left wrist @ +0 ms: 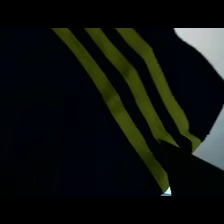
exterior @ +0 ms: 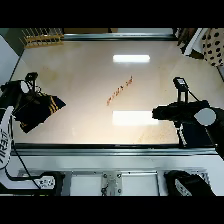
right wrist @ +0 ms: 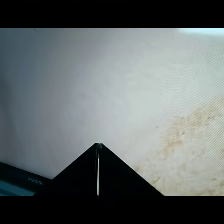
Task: Fold the clothes and pants, and hang the long-sleeved shirts on hangers.
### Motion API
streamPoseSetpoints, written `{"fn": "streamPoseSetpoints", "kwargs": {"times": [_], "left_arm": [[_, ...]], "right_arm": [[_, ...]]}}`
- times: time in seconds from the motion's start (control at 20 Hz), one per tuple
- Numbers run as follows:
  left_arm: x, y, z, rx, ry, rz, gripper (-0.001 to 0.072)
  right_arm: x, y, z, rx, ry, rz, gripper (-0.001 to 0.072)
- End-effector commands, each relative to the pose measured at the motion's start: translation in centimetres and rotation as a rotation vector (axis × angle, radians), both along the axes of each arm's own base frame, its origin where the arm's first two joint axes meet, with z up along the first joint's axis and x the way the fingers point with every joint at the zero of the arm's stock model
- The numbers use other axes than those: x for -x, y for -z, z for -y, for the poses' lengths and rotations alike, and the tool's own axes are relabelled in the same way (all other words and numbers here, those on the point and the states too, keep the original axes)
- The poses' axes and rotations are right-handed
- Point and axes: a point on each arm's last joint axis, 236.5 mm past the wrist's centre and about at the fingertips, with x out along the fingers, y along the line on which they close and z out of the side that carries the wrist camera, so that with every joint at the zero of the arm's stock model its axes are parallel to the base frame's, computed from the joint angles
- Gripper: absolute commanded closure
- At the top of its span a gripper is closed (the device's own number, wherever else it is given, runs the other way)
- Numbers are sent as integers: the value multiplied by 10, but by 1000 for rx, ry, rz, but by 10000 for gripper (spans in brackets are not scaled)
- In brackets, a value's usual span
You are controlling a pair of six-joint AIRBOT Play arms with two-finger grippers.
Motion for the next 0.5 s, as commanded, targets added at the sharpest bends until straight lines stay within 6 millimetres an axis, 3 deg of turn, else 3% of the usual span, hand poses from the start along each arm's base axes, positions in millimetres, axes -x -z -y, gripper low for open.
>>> {"fn": "streamPoseSetpoints", "kwargs": {"times": [0.0, 0.1, 0.15, 0.2, 0.3, 0.45], "left_arm": [[23, 40, -13, 11, -31, -152, 59], [24, 42, -6, 16, -25, -166, 583], [23, 38, 1, 24, -18, -162, 702], [18, 29, 12, 44, -11, -146, 703], [-2, -8, 59, 152, 19, -50, 703], [-24, -92, 177, 388, 157, 153, 703]], "right_arm": [[0, 0, 0, 0, 0, -1, 682], [0, 0, 0, -1, 0, -1, 682], [0, 0, 0, -1, 0, -1, 682], [0, 0, 0, 0, 0, -1, 682], [0, 0, 0, 0, 0, -1, 682], [0, 0, 0, 0, 0, -1, 682]]}}
